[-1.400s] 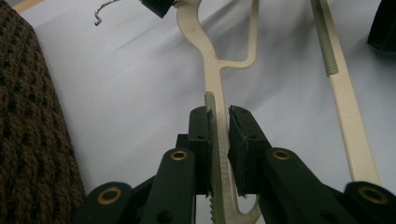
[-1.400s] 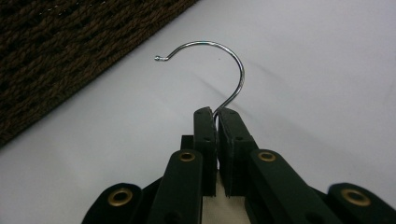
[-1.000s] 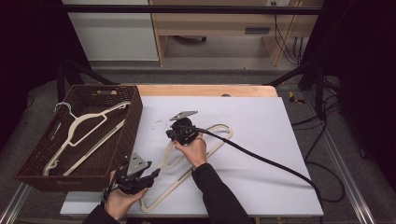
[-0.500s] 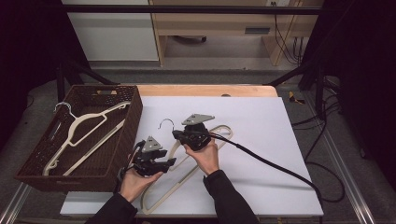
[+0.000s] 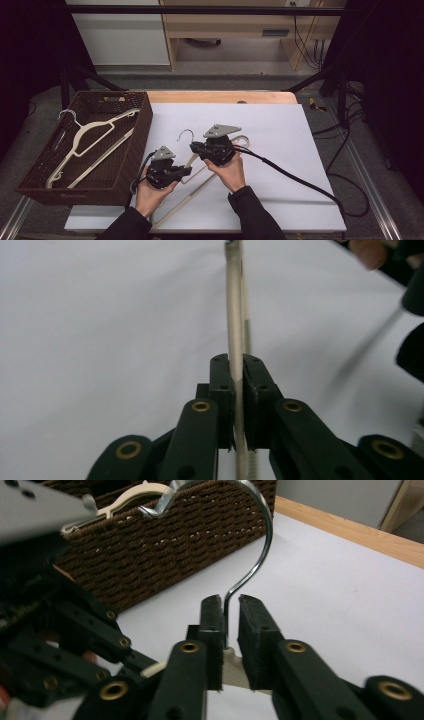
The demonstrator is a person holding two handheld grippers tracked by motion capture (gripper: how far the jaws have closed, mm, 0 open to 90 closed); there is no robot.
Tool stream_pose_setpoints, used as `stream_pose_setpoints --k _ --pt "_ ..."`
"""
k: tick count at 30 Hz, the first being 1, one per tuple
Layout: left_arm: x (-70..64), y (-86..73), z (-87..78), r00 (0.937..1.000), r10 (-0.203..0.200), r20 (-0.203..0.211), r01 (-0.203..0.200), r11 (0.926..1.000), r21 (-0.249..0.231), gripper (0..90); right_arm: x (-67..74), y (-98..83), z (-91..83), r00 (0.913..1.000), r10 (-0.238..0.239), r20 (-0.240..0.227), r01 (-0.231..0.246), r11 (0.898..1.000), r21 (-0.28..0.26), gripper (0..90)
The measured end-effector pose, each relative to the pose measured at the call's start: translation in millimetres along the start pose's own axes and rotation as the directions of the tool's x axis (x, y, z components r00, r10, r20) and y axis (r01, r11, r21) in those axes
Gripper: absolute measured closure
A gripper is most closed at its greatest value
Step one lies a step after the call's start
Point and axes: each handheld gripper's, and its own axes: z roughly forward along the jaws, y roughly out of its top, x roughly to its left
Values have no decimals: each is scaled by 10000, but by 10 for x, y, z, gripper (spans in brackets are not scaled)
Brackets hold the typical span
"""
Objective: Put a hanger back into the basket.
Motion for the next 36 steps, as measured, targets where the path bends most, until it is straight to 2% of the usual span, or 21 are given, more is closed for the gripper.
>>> stream_pose_setpoints --k 2,3,4,8,13,16,18,26,28,34,36 --pt "-79 7 -37 9993 330 -156 -332 9994 -139 861 0 -29 -95 9999 -140 50 140 9999 3 742" --pt "-101 5 -45 9994 310 -170 -313 9993 -194 864 -3 -53 -163 9999 -131 -85 130 9999 -68 717" --pt "-144 6 -60 9983 521 -267 -528 9983 -235 865 -7 -70 -209 9998 -144 -122 143 9998 -108 704" --pt "-204 19 -93 9971 729 -194 -735 9969 -293 866 -42 -168 -482 9997 -246 -32 245 9990 -373 598" --pt "-262 58 -163 9942 1060 -165 -1064 9938 -315 866 -157 -369 -851 9988 -126 481 156 9980 -617 452" --pt "-298 96 -236 9909 1340 -116 -1343 9904 -326 866 -233 -499 -1006 9963 17 858 52 9967 -806 339" --pt "-321 128 -300 9880 1540 -137 -1544 9874 -334 866 -293 -591 -1100 9955 128 941 -35 9951 -988 273" --pt "-358 283 -647 9779 2084 -162 -2090 9746 -805 866 -470 -903 -1348 9883 362 1483 -204 9940 -1071 118" --pt "-341 329 -746 9752 2204 -180 -2212 9715 -848 866 -497 -946 -1402 9856 547 1599 -351 9918 -1229 76" --pt "-262 472 -1034 9638 2625 -466 -2659 9592 -964 866 -547 -1010 -1488 9789 690 1923 -477 9924 -1132 47" --pt "-216 525 -1125 9627 2664 -476 -2700 9575 -1012 866 -566 -1028 -1516 9779 720 1963 -505 9924 -1122 42"
